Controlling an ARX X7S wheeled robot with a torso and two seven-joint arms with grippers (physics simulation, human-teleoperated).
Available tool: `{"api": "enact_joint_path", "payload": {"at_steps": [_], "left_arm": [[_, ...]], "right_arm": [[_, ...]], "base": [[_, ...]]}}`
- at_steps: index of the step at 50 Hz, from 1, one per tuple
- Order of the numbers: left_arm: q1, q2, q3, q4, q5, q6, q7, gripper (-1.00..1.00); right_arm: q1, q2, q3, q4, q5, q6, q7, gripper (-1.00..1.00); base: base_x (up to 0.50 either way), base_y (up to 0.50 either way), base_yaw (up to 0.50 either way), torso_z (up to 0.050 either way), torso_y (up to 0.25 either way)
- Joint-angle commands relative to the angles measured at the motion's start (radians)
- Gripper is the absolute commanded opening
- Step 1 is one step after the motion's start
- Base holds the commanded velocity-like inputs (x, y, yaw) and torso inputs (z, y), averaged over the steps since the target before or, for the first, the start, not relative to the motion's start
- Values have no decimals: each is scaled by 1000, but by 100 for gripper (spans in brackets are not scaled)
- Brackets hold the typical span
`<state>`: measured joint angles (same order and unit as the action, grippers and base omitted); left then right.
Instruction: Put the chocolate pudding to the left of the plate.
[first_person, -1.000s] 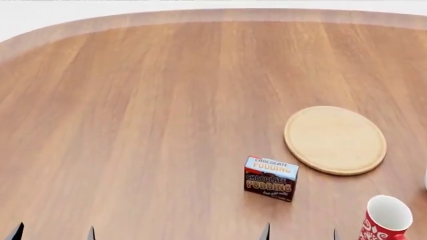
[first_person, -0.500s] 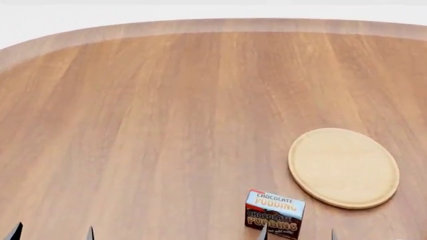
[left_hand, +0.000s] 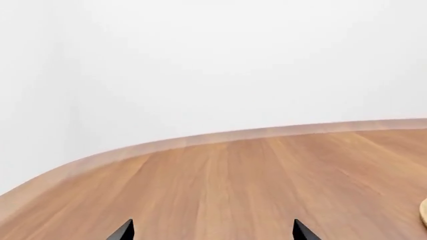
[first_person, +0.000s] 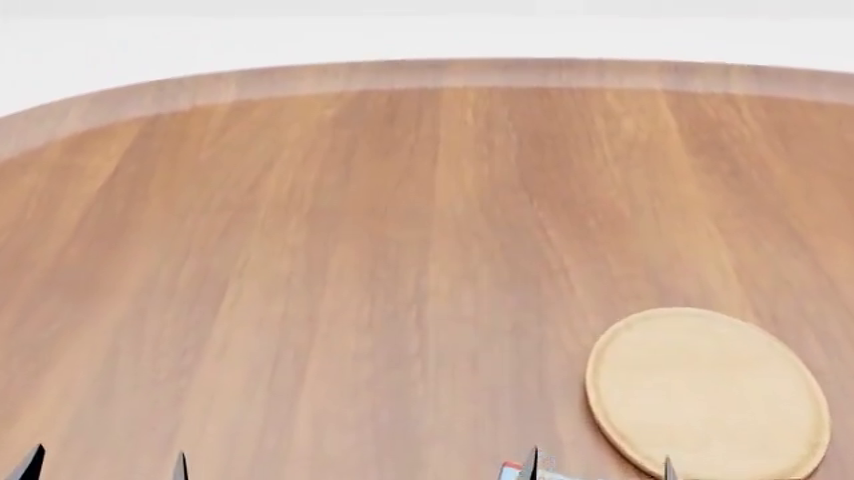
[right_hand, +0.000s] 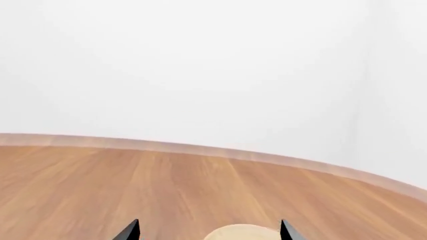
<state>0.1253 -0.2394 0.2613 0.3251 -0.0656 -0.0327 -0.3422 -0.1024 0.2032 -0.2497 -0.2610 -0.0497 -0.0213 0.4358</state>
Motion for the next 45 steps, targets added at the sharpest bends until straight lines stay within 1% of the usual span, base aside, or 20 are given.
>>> {"api": "enact_joint_path", "payload": {"at_steps": [1,45], "left_arm": [[3,-6,5,10,-4,-5,-8,100],[-3,-24,22,11,-17,-6,-25,100]], "right_arm": [[1,6,-7,1,4,-1,6,100],[9,25,-30,6,15,1,31,100]], "base": [[281,0,0,0,0],[284,0,0,0,0]]}}
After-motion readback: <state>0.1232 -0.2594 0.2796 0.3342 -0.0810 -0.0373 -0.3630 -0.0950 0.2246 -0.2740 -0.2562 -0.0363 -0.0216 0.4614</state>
